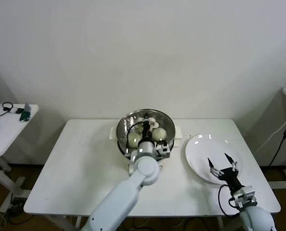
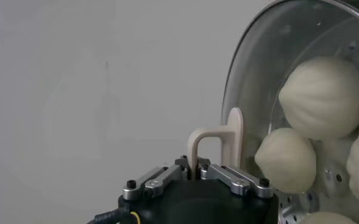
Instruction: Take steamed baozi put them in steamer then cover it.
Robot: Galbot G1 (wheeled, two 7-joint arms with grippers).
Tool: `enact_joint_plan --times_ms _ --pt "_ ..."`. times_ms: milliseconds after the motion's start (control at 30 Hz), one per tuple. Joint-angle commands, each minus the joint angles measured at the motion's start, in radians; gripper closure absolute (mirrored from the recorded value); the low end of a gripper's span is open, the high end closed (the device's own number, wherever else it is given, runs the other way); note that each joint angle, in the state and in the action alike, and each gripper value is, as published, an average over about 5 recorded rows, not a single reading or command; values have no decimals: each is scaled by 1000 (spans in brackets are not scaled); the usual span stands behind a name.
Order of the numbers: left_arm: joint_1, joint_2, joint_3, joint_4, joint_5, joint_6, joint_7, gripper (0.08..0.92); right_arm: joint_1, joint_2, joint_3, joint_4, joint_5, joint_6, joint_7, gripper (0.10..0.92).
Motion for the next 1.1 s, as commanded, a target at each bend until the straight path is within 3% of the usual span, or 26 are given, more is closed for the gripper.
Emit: enact_joint_plan --times_ms 33,667,1100 --pt "0 0 0 12 11 49 8 849 0 0 1 -1 0 1 -1 203" --pt "19 19 1 -31 -21 49 5 828 -2 9 21 -7 16 -1 -20 203" --pt "61 138 19 -235 -81 49 17 472 8 5 27 -22 42 -33 -9 203"
